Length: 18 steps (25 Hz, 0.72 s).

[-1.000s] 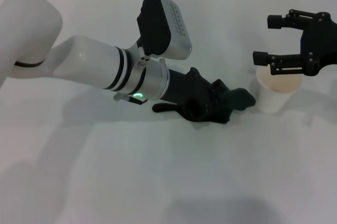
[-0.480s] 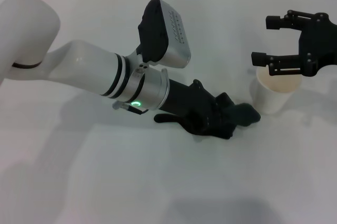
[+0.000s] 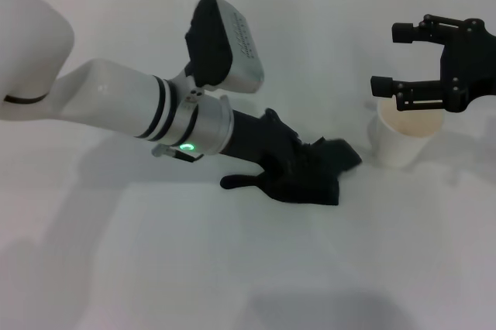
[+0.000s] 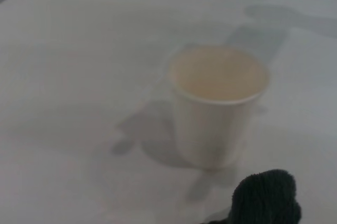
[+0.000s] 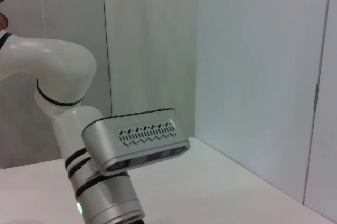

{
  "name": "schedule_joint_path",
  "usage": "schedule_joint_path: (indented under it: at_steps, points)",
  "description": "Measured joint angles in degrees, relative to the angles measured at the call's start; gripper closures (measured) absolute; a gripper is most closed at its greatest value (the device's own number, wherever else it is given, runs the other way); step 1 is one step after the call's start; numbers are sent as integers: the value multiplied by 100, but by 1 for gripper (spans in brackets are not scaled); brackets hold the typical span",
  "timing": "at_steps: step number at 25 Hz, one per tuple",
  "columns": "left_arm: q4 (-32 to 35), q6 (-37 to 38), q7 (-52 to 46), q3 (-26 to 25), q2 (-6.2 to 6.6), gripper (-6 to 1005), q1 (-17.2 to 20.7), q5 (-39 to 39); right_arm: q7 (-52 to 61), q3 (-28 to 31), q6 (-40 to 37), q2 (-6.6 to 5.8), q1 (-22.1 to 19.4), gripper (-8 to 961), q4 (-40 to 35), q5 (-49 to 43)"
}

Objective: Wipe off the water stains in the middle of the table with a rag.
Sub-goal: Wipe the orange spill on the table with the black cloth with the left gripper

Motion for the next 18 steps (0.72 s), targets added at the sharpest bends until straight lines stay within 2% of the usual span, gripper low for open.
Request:
schedule_joint_path:
  at_steps: [11, 18]
  points:
    - [-1, -633, -149, -70, 112, 930, 137, 44, -27, -3, -3, 0, 0, 83, 30, 0]
    - [82, -642, -290, -1113, 103, 930, 291, 981, -61, 38, -21, 0, -27, 83, 39, 0]
